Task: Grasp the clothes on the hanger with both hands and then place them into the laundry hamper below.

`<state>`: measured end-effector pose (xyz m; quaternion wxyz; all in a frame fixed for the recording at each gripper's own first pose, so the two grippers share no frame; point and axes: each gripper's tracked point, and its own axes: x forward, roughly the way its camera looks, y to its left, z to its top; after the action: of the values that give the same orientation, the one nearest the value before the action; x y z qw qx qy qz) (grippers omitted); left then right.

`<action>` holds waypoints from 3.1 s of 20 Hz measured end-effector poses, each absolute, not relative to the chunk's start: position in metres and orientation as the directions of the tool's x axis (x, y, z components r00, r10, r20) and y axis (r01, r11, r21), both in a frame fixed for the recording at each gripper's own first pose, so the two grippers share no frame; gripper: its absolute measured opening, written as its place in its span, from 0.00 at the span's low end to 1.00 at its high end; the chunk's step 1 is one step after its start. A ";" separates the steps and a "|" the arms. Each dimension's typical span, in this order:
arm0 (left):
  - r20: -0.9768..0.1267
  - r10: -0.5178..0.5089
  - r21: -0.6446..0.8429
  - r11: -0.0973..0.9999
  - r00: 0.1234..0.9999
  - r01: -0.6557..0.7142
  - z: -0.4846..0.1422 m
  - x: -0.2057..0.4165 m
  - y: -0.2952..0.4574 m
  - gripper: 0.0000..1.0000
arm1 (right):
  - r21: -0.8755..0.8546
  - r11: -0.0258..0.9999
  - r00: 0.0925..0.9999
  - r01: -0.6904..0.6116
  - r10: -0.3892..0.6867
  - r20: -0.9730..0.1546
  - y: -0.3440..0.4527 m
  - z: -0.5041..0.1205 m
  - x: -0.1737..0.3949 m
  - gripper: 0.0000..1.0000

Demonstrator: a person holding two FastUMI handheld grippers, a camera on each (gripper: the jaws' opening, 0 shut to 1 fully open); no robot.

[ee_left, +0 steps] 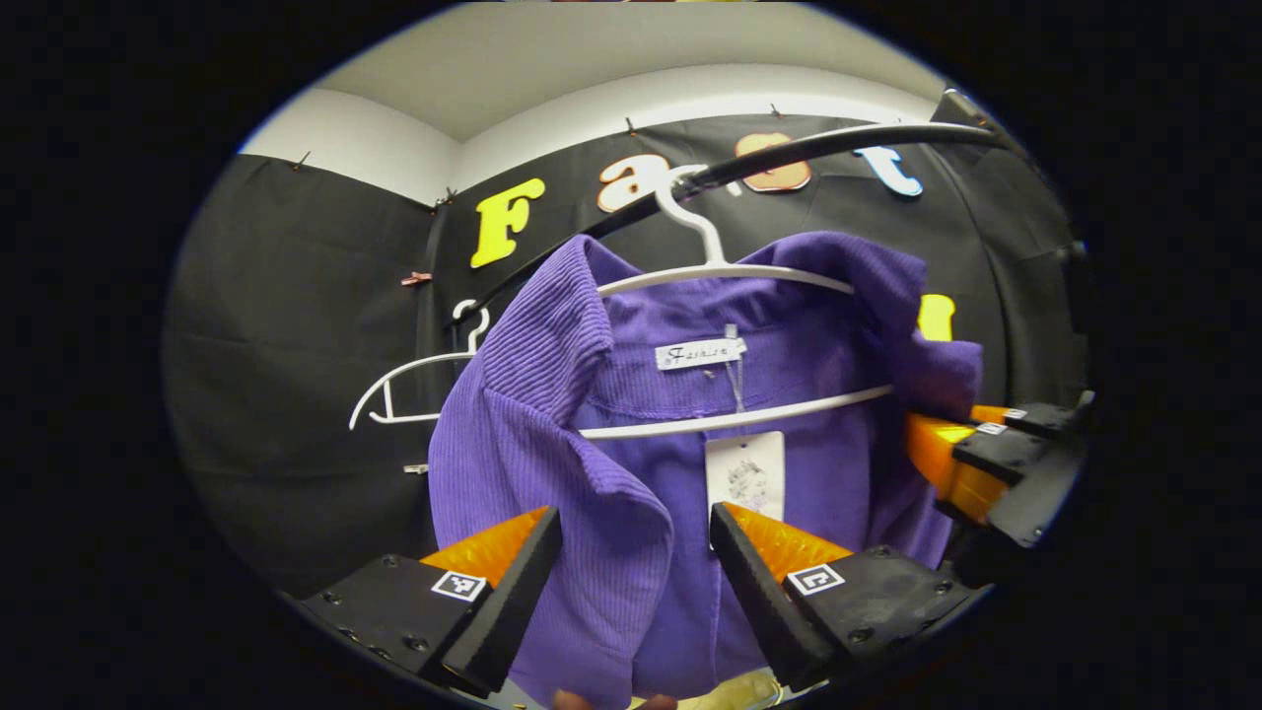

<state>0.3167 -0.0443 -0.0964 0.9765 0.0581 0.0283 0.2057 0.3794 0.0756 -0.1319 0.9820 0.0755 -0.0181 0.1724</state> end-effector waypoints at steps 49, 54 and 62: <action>-0.587 0.144 0.035 0.988 0.797 -0.153 -0.362 0.272 0.013 0.05 | 0.180 0.907 0.771 -0.382 0.419 -0.480 0.162 -0.386 0.277 0.11; -0.712 0.088 -0.006 0.991 0.696 -0.131 -0.422 0.269 0.013 0.05 | 0.171 0.908 0.647 -0.384 0.396 -0.652 0.172 -0.472 0.251 0.11; -0.825 0.064 -0.005 0.993 0.561 -0.121 -0.487 0.254 0.018 0.54 | 0.226 0.911 0.467 -0.346 0.375 -0.801 0.171 -0.536 0.222 0.41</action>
<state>0.2544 0.0183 -0.4868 0.8831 -0.0306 0.4653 0.0525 0.2223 0.1715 -0.5363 0.8562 0.0158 0.4716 0.2105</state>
